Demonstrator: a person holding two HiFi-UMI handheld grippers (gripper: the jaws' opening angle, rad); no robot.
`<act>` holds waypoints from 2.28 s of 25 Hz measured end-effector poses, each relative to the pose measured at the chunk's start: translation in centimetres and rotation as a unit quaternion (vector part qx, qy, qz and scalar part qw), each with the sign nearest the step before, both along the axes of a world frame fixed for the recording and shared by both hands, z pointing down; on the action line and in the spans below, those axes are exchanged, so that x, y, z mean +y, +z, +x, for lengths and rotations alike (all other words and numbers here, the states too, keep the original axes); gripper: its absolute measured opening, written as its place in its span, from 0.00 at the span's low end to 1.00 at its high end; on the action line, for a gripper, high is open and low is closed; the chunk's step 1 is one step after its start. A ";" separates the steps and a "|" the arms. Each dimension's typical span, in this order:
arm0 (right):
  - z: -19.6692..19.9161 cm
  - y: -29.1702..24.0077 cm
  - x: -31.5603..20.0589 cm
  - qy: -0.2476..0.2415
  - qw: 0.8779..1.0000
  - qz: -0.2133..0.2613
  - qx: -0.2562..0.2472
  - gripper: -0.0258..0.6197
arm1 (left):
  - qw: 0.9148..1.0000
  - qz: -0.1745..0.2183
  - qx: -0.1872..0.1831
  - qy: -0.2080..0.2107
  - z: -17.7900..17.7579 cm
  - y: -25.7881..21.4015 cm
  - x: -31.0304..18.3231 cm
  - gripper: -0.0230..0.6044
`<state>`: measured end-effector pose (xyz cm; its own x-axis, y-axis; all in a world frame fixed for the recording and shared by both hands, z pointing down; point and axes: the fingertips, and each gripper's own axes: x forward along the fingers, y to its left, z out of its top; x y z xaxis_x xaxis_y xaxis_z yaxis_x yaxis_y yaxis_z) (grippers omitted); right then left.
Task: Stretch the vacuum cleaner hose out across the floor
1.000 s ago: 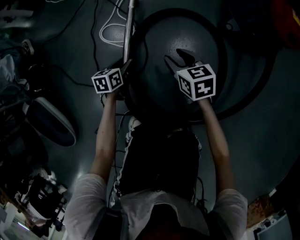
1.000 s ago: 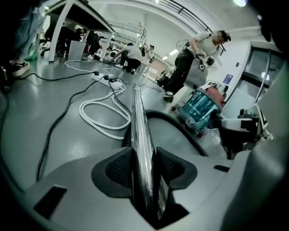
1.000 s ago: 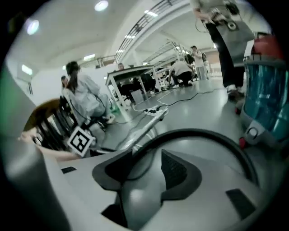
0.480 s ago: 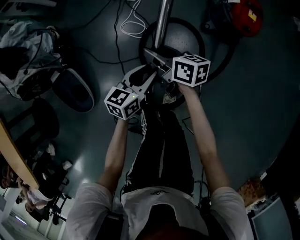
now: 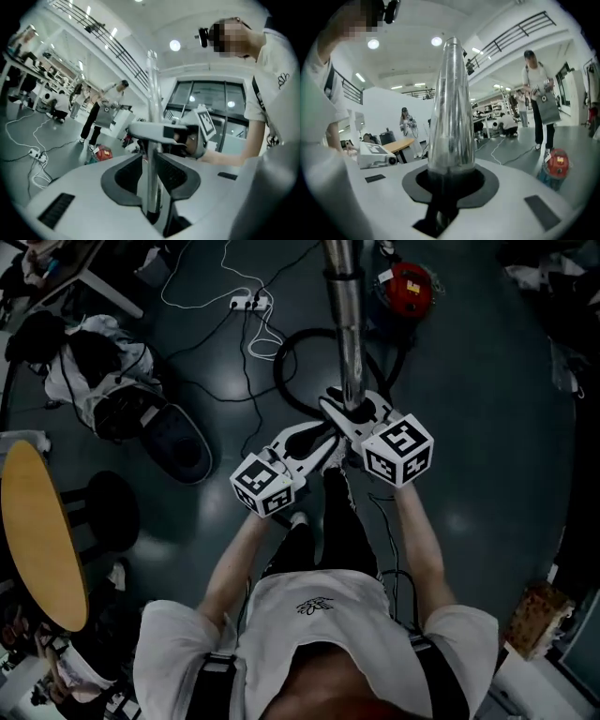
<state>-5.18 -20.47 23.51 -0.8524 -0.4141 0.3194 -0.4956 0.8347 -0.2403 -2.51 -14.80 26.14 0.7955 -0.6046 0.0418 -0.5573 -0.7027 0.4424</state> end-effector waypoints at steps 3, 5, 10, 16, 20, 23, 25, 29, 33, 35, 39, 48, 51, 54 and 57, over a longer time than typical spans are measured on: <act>1.7 -5.9 9.2 -0.005 0.999 0.042 -0.003 0.18 | 0.993 0.055 0.094 -0.046 -4.3 -8.9 7.4 0.20; 2.4 -7.9 15.5 -0.019 0.998 0.051 0.014 0.18 | 0.986 0.092 0.134 -0.033 -5.6 -15.5 12.2 0.21; 4.5 -8.0 29.8 -0.028 0.997 0.060 0.045 0.17 | 0.971 0.183 0.147 0.040 -2.5 -27.4 23.3 0.63; 5.0 -4.8 45.9 -0.089 0.985 0.113 0.094 0.17 | 0.956 0.257 0.095 0.110 4.4 -31.9 39.0 0.63; 5.9 -2.0 55.0 -0.134 0.975 0.120 0.134 0.17 | 0.949 0.284 0.041 0.133 8.6 -32.7 49.1 0.63; 6.0 -1.2 60.1 -0.134 0.973 0.123 0.141 0.17 | 0.958 0.276 0.015 0.081 8.9 -33.0 52.8 0.31; 5.6 -1.2 62.7 -0.107 0.978 0.119 0.133 0.17 | 0.962 0.266 0.007 0.055 8.5 -33.1 55.0 0.26; 7.4 -2.2 63.3 0.024 0.981 0.128 0.144 0.17 | 0.966 0.255 -0.011 0.027 8.3 -33.2 56.4 0.26; 10.9 -2.5 63.5 0.152 0.963 0.131 0.179 0.20 | 0.969 0.244 -0.019 0.022 8.7 -32.8 56.3 0.25; 13.0 -2.8 64.3 0.199 0.954 0.128 0.186 0.22 | 0.971 0.238 -0.009 0.023 9.4 -32.9 56.4 0.24; 15.4 -2.7 67.0 0.268 0.939 0.100 0.192 0.24 | 0.969 0.240 0.000 0.056 12.0 -33.0 58.4 0.24; 17.1 -2.0 72.4 0.306 0.943 0.023 0.127 0.32 | 0.976 0.203 0.027 0.072 13.5 -32.2 60.0 0.24; 18.0 -1.7 74.9 0.295 0.888 0.164 0.314 0.32 | 0.974 0.219 0.019 0.054 12.9 -32.3 59.7 0.24; 20.4 3.6 77.7 0.345 0.916 0.015 0.205 0.32 | 0.968 0.248 0.013 0.029 11.4 -33.8 59.0 0.23; 23.3 6.8 77.6 0.401 0.851 -0.260 -0.219 0.32 | 0.963 0.270 0.007 0.018 11.2 -35.7 59.4 0.23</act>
<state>18.14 57.16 30.27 -0.4473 -0.8185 0.3605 -0.6228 -0.0042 -0.7824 8.67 44.57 -9.55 0.8142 -0.5080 -0.2812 -0.5255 -0.8507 0.0153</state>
